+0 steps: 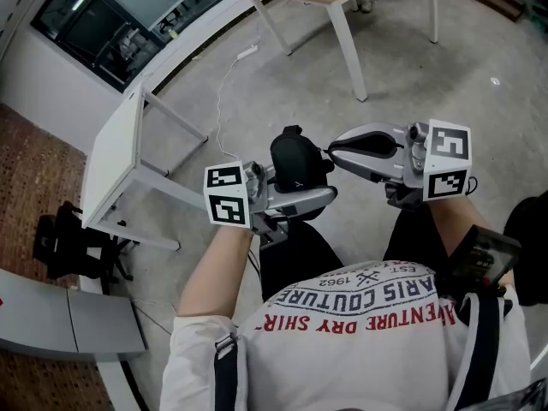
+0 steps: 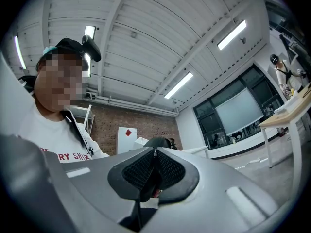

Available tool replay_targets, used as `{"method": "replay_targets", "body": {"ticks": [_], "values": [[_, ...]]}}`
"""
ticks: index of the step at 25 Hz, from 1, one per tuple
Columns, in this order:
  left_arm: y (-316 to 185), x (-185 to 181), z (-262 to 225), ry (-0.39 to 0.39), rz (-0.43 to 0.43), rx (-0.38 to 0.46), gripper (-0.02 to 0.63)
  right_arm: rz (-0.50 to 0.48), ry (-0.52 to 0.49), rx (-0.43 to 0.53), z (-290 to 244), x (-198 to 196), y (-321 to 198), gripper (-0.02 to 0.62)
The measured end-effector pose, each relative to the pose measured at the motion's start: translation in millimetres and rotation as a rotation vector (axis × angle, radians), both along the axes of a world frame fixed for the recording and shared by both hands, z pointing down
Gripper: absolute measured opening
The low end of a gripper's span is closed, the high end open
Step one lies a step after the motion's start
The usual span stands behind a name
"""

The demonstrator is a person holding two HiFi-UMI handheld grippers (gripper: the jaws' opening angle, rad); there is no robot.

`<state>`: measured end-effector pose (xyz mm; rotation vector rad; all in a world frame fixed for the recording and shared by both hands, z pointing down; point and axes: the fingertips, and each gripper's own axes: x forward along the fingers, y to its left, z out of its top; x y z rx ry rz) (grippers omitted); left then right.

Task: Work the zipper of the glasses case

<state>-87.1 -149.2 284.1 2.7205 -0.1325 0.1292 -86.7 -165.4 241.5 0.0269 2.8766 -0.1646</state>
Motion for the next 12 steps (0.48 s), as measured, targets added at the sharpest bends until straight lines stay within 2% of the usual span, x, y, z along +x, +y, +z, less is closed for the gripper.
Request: {"method": "replay_targets", "body": {"ticks": [5, 12], "values": [[-4.2, -0.1, -4.8, 0.056, -0.040, -0.013, 0.249, 0.011, -0.004, -0.011, 0.6, -0.3, -1.5, 0.020], [-15.5, -1.3, -22.1, 0.181, -0.102, -0.031, 0.249, 0.010, -0.011, -0.025, 0.6, 0.7, -2.9, 0.020]]}}
